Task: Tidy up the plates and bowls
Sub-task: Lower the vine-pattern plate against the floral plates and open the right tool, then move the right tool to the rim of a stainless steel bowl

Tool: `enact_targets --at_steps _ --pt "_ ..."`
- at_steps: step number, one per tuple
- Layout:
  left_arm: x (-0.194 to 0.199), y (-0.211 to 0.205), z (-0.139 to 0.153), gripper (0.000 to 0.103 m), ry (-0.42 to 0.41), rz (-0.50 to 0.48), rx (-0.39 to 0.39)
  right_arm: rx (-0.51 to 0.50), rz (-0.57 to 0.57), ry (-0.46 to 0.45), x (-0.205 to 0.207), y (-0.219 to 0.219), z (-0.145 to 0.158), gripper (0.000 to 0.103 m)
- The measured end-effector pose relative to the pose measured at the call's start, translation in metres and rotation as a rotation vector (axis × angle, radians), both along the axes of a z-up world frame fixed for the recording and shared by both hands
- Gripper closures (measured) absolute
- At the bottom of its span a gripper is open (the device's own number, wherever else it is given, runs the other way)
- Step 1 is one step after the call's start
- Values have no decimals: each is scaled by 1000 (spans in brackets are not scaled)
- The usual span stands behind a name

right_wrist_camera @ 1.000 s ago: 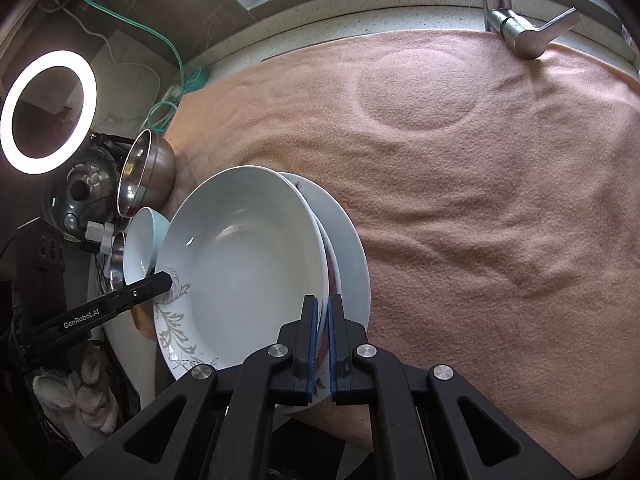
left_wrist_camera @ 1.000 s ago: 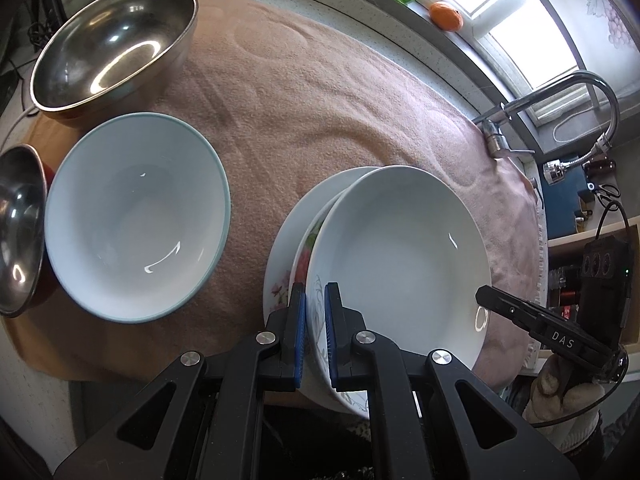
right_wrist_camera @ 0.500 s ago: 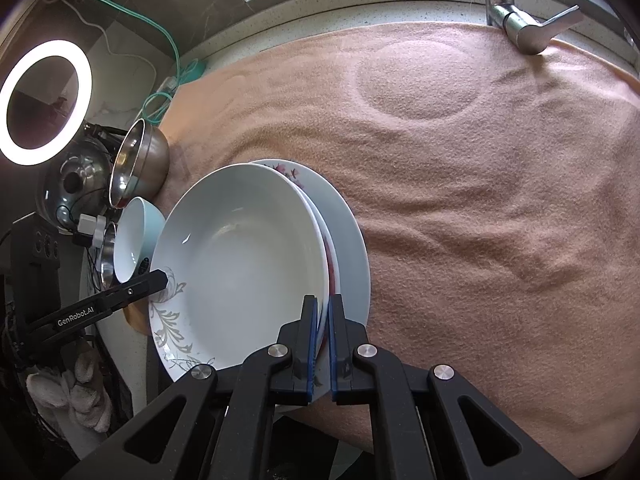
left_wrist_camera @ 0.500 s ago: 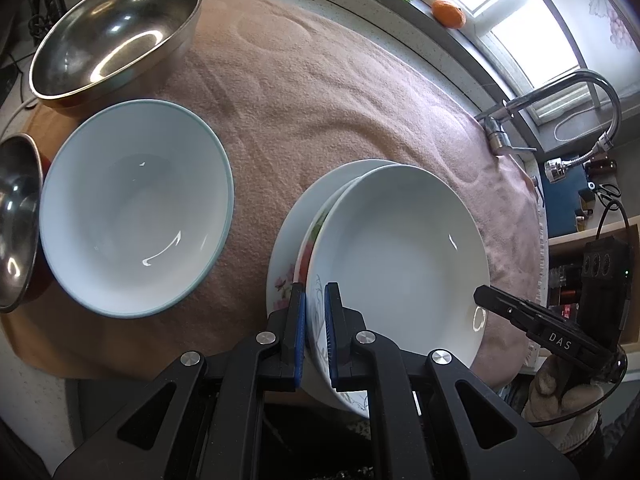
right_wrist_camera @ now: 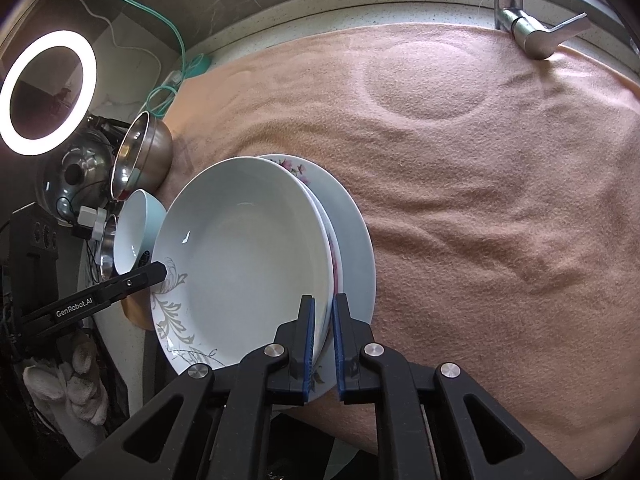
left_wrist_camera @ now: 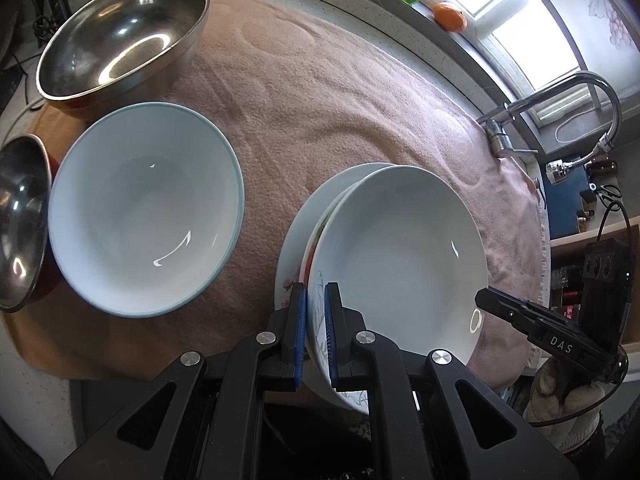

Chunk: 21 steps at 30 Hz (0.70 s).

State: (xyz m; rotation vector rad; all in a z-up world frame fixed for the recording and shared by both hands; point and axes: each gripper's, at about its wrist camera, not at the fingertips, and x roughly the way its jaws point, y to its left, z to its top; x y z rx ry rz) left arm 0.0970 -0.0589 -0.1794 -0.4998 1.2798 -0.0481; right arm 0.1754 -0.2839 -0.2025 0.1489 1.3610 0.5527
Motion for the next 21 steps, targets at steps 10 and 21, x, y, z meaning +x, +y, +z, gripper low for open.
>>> enact_targets --at_steps 10,21 --pt "-8 9 6 96 -23 32 -4 3 3 0 -3 0 0 89" --pt "-34 33 24 96 -62 111 -22 41 -38 -56 -9 -13 19 88"
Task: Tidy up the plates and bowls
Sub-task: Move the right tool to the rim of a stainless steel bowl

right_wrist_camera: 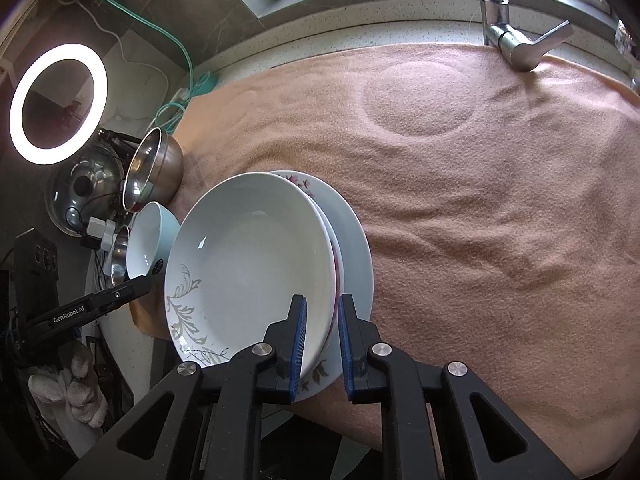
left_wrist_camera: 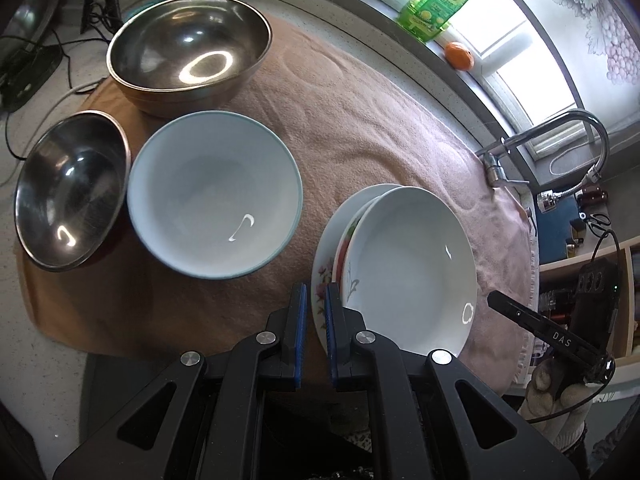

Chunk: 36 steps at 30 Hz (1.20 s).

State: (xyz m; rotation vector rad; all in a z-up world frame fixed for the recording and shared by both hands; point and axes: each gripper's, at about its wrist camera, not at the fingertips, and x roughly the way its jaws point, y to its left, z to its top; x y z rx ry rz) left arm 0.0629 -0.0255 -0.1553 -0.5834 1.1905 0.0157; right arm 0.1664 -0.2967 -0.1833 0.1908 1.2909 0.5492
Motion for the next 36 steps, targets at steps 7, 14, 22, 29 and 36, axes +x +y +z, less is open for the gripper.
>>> enact_targets --at_steps 7,14,22,29,36 --pt "-17 32 22 95 -39 66 12 53 11 -33 -1 9 18 88" --pt "-6 87 36 95 -73 95 33 81 32 -69 1 46 39 84" --pt "24 152 34 95 -76 59 23 89 -9 -94 12 106 54 82" --pt "50 182 23 95 -73 6 -18 89 -35 -82 21 160 50 82" --pt "73 207 11 95 -60 4 -45 97 -76 -47 38 201 40 82"
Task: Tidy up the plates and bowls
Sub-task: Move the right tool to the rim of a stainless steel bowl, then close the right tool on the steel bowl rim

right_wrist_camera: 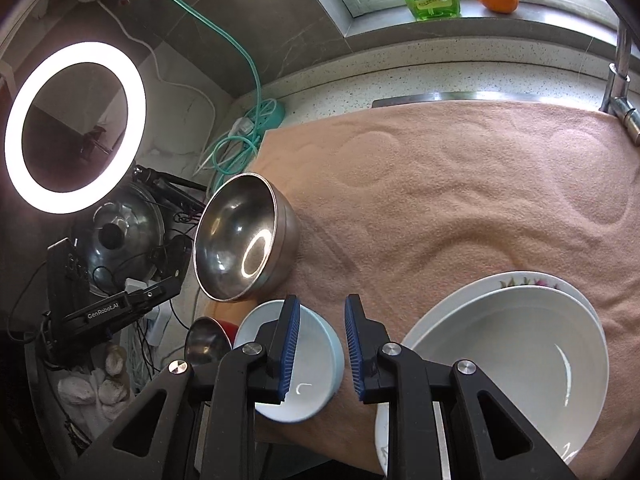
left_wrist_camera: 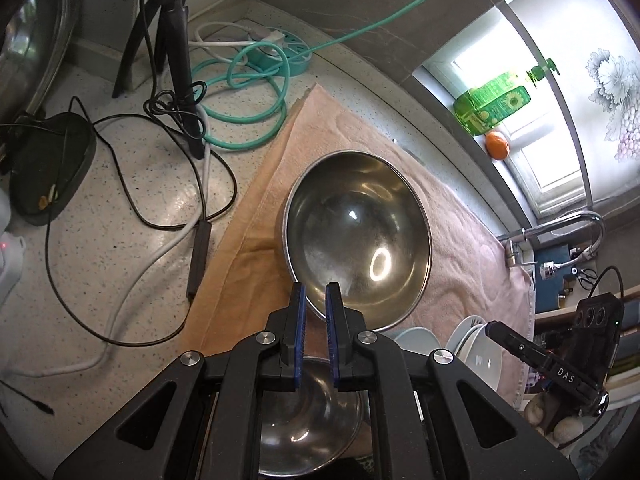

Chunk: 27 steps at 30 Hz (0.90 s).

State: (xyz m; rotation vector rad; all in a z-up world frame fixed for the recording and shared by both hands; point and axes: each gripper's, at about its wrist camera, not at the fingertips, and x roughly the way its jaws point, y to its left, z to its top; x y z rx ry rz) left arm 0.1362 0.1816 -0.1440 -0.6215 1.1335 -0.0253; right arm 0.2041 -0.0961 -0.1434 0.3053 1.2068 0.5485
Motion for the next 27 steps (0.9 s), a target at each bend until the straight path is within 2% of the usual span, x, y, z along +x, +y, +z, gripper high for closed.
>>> enact_targets --at_steps 9,17,27 --pt "16 12 -5 95 6 9 2 8 -12 77 23 32 -20 82" --pt "32 14 -8 95 21 -21 56 6 6 82 42 54 -22 82" --pt "37 12 -14 95 35 -38 57 -29 25 108 54 73 -37 82"
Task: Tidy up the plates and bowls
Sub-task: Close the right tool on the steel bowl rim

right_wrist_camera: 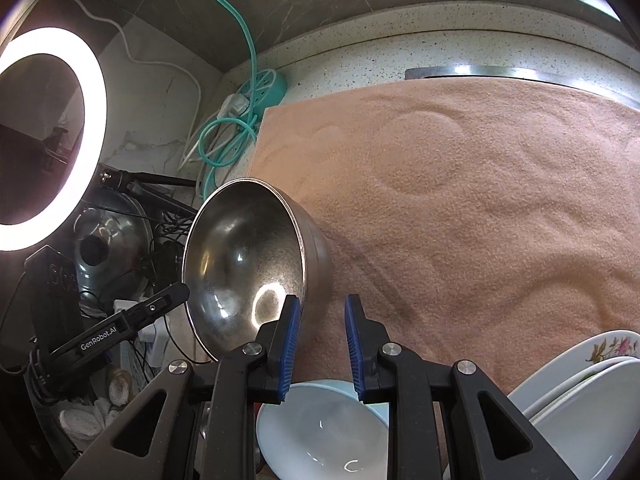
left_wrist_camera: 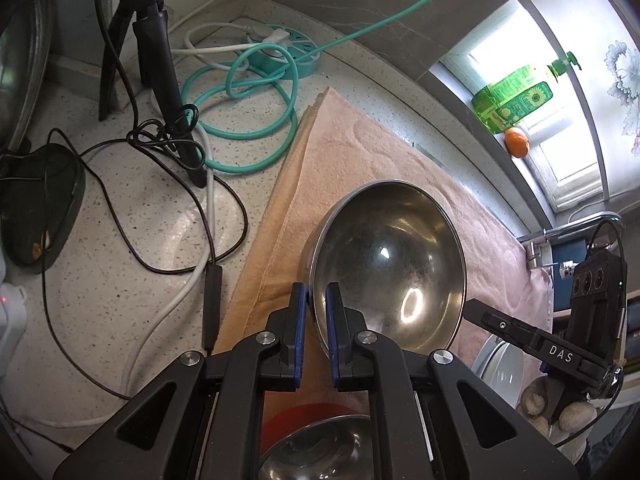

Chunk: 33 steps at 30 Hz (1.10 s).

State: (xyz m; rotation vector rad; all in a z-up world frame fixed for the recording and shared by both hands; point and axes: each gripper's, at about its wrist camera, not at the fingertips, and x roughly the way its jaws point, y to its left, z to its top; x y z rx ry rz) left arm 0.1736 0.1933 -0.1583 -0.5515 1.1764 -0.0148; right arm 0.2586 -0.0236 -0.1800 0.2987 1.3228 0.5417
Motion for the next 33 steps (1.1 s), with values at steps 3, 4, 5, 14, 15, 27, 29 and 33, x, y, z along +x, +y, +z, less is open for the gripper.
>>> enact_targets --at_steps 3,4,5,14,15,27,29,33 --pt "1 2 -1 95 4 4 -11 1 4 4 4 4 -2 82" --pt "1 2 -1 95 3 4 -12 2 5 4 5 6 -2 82" --pt "2 1 -1 95 2 2 -7 4 7 6 6 8 -2 82" --pt "8 0 -12 95 26 -12 -14 -33 41 2 11 26 -6 82" --pt "8 0 -12 95 25 -13 -13 -36 42 1 12 27 -7 82" --pt "11 -8 -7 94 11 -36 20 -63 57 -3 14 26 -13 91" --pt "13 -10 -7 94 9 -41 22 -74 61 -12 13 26 -11 91" --pt "17 -18 -5 94 3 -58 17 -79 53 -22 12 21 -7 91"
